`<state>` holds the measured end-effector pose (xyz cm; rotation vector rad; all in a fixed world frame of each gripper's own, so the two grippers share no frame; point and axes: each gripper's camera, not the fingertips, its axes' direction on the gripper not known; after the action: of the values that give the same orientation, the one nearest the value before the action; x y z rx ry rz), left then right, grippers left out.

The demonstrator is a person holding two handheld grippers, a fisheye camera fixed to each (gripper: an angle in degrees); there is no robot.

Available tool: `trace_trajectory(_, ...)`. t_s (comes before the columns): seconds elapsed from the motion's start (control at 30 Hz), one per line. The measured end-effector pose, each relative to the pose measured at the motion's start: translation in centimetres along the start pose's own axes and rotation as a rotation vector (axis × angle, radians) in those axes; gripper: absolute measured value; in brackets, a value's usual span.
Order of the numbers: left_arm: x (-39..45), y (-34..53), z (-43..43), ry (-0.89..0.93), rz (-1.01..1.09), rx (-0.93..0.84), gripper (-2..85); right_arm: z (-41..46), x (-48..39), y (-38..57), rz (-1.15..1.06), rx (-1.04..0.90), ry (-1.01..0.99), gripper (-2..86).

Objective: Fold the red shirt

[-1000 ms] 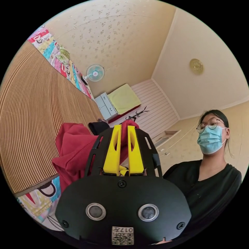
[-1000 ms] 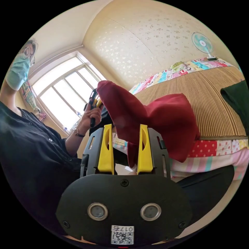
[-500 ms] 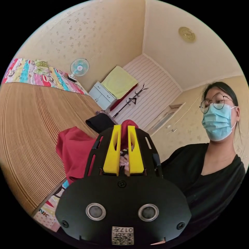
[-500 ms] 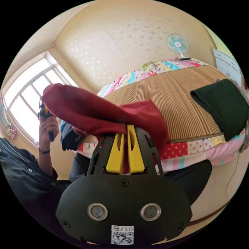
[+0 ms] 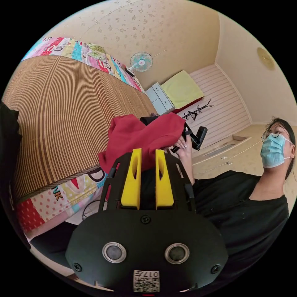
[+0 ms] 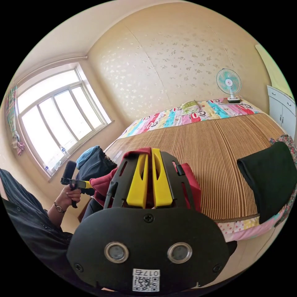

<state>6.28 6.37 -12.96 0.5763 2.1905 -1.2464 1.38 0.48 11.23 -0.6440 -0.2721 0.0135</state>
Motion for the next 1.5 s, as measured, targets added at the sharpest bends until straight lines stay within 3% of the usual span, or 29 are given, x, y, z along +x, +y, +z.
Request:
trace_trajectory(0.1, 1.0, 0.4, 0.0, 0.041, 0.017, 0.005, 10.6, 1.3, 0.7, 0.0, 0.003, -0.032, 0.004, 4.0)
trace_trajectory(0.3, 10.2, -0.6, 5.5, -0.068, 0.213, -0.075, 14.7, 3.3, 0.6, 1.1, 0.018, -0.052, -0.043, 4.1)
trace_trajectory(0.4, 14.8, -1.3, 11.3, -0.172, 0.306, -0.149, 16.9, 4.8, -0.8, 1.2, -0.010, -0.069, -0.052, 4.1)
trace_trajectory(0.5, 16.4, -1.1, 18.3, -0.393, 0.338, -0.260, 17.7, 6.0, -2.2, 0.6, -0.055, -0.084, -0.048, 4.0)
trace_trajectory(0.57, 16.2, -0.1, 22.3, -0.571, 0.344, -0.341, 13.0, 6.2, -2.1, 0.1, -0.085, -0.079, -0.033, 3.9)
trace_trajectory(0.63, 16.4, 0.6, 22.3, -0.604, 0.361, -0.290, 6.3, 6.1, -0.7, 0.1, -0.120, -0.100, -0.045, 3.8)
trace_trajectory(0.7, 16.3, 0.6, 20.3, -0.530, 0.330, -0.226, 4.2, 5.8, 1.8, 0.5, -0.105, -0.134, -0.071, 4.0)
trace_trajectory(0.97, 13.2, -2.3, 9.0, 0.165, 0.299, 0.004, 3.9, -2.5, 9.2, 8.9, -0.160, -0.058, -0.261, 9.9)
trace_trajectory(1.07, 14.1, -3.3, 7.8, 0.324, 0.327, 0.064, 3.9, -4.9, 11.4, 13.9, -0.111, -0.003, -0.363, 10.1)
trace_trajectory(1.2, 17.9, -5.1, 6.7, 0.376, 0.410, 0.091, 3.9, -7.3, 13.7, 20.1, 0.013, 0.056, -0.386, 8.9)
trace_trajectory(1.37, 26.7, -6.9, 6.1, 0.257, 0.552, 0.065, 3.9, -5.9, 10.7, 26.4, 0.059, -0.082, -0.325, 11.3)
trace_trajectory(1.5, 29.3, -7.6, 5.6, 0.268, 0.569, 0.065, 3.9, -3.2, 7.3, 30.0, 0.006, -0.191, -0.279, 14.7)
